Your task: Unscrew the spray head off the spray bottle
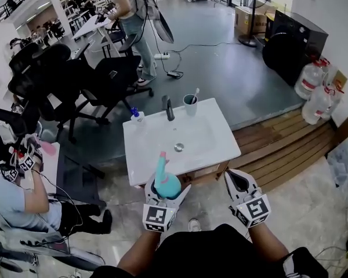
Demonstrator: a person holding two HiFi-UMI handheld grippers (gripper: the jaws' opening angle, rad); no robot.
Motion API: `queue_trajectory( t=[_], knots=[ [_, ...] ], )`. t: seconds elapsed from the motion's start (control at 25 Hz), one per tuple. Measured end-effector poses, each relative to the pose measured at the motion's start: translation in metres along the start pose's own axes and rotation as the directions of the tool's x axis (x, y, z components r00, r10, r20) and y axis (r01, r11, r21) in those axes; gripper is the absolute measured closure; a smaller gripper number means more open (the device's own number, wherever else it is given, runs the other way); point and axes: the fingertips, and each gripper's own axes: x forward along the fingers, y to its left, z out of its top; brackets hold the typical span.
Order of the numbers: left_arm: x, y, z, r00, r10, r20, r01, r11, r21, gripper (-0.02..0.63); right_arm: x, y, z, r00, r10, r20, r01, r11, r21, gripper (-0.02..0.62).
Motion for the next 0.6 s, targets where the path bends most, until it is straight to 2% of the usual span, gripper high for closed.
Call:
queue_trajectory(
  t=[0.12,0.28,0.6],
  knots=[
    [0.001,0.012,-0.004,1.0,0.009,-0.002,-0.009,1.0,-0.012,0.132,0.015,0.003,0.001,1.0,0.002,-0.02,-0.002,1.0,0.006,0.591],
    [0.008,0.029,-0.003,1.0,0.017,0.015,-0.017,0.999,-0.032,0.132,0.036,-0.001,-0.004,1.0,0.008,0.003,-0.008,1.0,0.013,0.591],
    [0.028,0.05,-0.002,0.999,0.048,0.016,-0.048,0.998,-0.031,0.132,0.069,-0.017,-0.004,0.999,0.038,0.006,-0.038,0.999,0.002,0.591]
  ],
)
